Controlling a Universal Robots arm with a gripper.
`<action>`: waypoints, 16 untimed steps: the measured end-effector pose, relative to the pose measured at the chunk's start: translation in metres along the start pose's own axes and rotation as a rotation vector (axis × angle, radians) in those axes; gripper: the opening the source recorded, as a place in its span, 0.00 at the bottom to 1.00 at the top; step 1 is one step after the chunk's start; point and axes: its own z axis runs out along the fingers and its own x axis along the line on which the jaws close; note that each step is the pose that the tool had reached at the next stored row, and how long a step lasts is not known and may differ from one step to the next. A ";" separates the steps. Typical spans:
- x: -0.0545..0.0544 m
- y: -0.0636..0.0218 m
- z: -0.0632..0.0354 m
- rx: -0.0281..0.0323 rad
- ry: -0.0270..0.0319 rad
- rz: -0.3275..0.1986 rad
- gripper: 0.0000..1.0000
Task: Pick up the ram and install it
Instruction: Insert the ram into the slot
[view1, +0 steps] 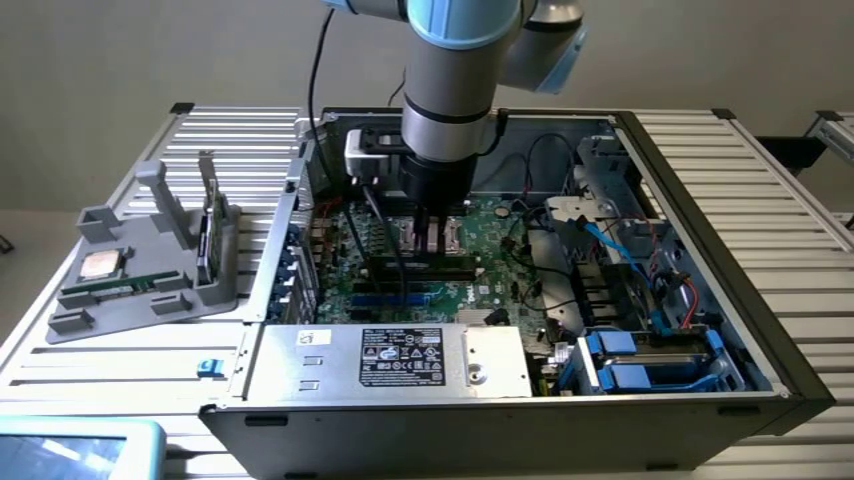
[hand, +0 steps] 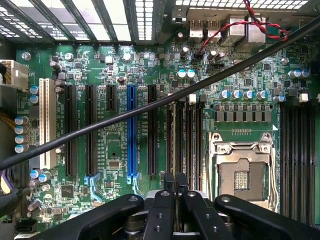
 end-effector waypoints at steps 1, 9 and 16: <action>0.000 0.0004 0.0000 0.0002 0.0000 0.000 0.11; 0.000 0.0003 0.0008 0.0007 0.0004 -0.006 0.11; 0.000 0.0003 0.0008 0.0002 0.0009 -0.014 0.11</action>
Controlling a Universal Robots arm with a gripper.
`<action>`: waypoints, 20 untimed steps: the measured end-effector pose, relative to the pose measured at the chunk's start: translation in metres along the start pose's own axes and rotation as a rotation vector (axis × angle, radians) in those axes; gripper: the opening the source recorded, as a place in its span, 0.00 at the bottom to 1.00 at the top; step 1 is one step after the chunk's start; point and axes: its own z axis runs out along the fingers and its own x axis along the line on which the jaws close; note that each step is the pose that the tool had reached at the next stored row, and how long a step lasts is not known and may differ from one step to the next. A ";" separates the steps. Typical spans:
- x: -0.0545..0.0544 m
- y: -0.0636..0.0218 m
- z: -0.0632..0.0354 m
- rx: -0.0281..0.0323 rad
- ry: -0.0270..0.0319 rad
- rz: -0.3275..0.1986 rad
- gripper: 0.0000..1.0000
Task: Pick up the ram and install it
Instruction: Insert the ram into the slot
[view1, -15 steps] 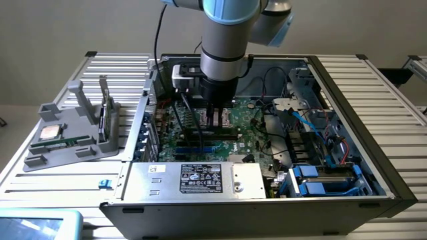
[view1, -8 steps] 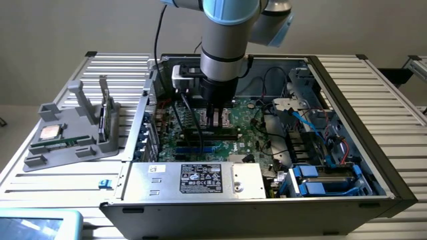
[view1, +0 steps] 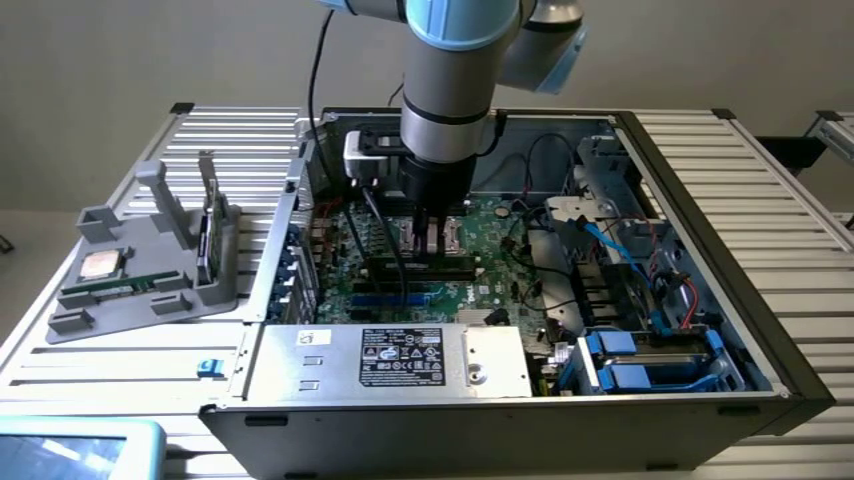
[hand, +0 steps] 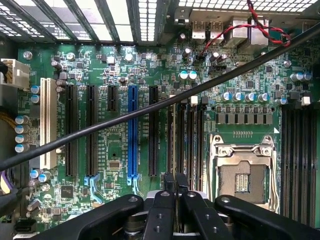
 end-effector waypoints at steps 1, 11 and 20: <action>0.000 0.0000 0.0000 0.0000 -0.0001 0.000 0.11; 0.000 -0.0011 0.0000 0.0015 -0.0002 0.000 0.11; 0.000 -0.0006 0.0002 0.0106 -0.0002 0.000 0.11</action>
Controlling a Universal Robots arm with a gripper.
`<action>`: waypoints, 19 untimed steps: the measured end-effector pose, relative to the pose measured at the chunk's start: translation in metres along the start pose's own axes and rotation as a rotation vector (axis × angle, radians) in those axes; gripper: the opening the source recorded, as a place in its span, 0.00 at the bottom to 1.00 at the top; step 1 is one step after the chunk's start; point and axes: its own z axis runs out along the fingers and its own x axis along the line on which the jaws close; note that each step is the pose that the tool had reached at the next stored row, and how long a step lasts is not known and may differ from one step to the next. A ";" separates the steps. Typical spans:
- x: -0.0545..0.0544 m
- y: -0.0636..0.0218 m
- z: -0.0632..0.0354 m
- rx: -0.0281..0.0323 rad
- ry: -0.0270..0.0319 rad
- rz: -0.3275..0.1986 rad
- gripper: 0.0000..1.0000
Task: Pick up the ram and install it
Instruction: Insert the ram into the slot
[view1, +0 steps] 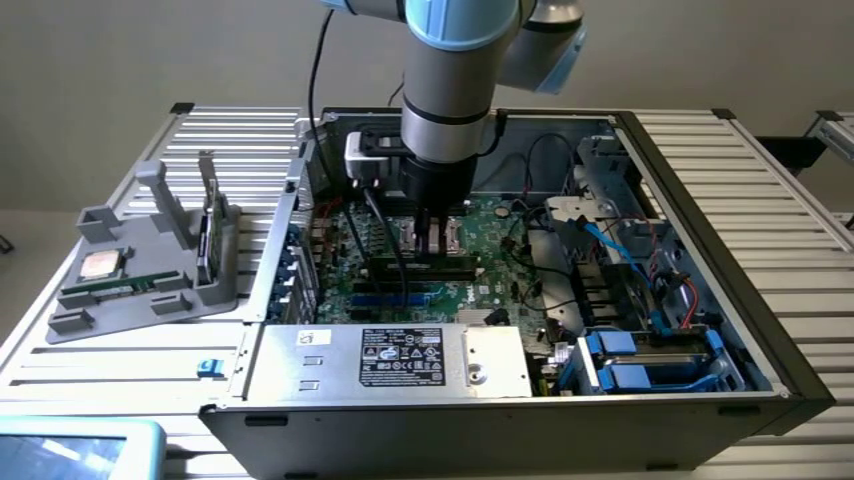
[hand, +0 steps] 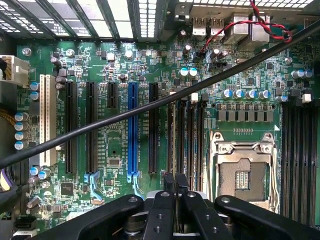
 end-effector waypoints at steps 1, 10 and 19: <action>0.000 0.0002 0.0000 0.0000 0.0000 0.000 0.11; 0.000 0.0012 0.0001 0.0002 -0.0002 0.004 0.11; 0.001 0.0011 0.0010 0.0006 -0.0006 0.011 0.11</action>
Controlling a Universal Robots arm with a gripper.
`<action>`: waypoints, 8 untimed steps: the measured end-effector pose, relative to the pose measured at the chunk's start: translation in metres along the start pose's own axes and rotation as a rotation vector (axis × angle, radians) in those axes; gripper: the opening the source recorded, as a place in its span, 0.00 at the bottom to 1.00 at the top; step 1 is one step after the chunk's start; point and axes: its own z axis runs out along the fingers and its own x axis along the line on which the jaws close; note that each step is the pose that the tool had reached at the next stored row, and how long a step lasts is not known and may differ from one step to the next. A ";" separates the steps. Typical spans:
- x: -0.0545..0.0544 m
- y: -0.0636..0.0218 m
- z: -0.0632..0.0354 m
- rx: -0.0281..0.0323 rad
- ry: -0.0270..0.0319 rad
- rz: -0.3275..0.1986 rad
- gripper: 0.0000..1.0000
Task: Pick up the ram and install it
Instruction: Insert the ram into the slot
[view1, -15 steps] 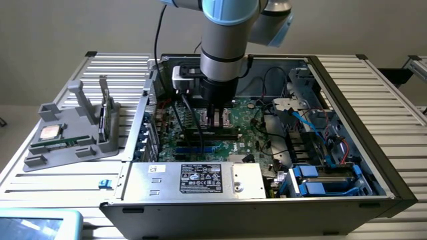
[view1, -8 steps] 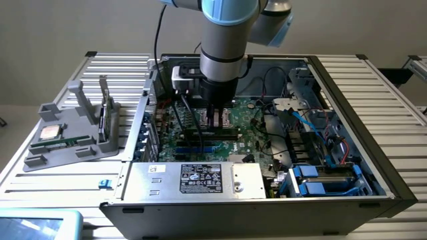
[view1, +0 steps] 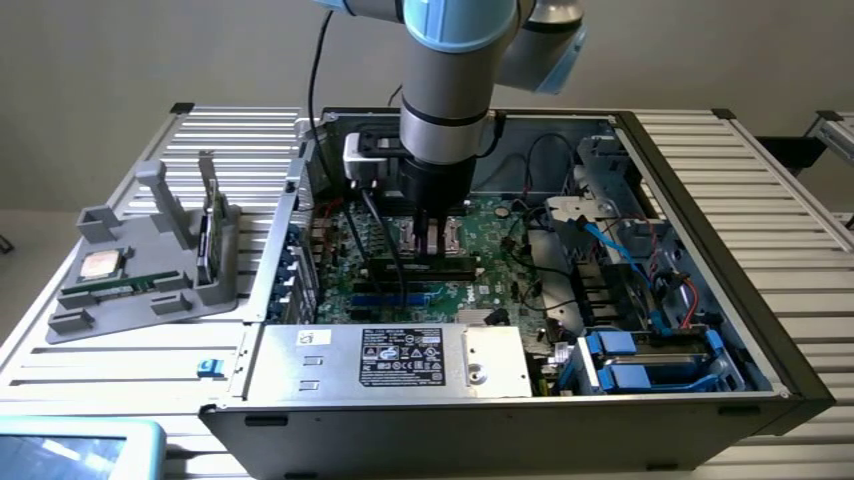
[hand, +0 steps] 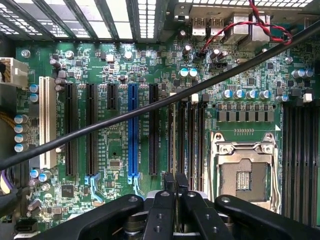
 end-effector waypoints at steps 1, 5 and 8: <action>0.000 0.0000 0.0000 0.0001 -0.0001 0.001 0.11; 0.000 0.0002 0.0000 0.0001 -0.0002 0.001 0.11; 0.000 0.0018 0.0001 0.0002 -0.0001 0.001 0.11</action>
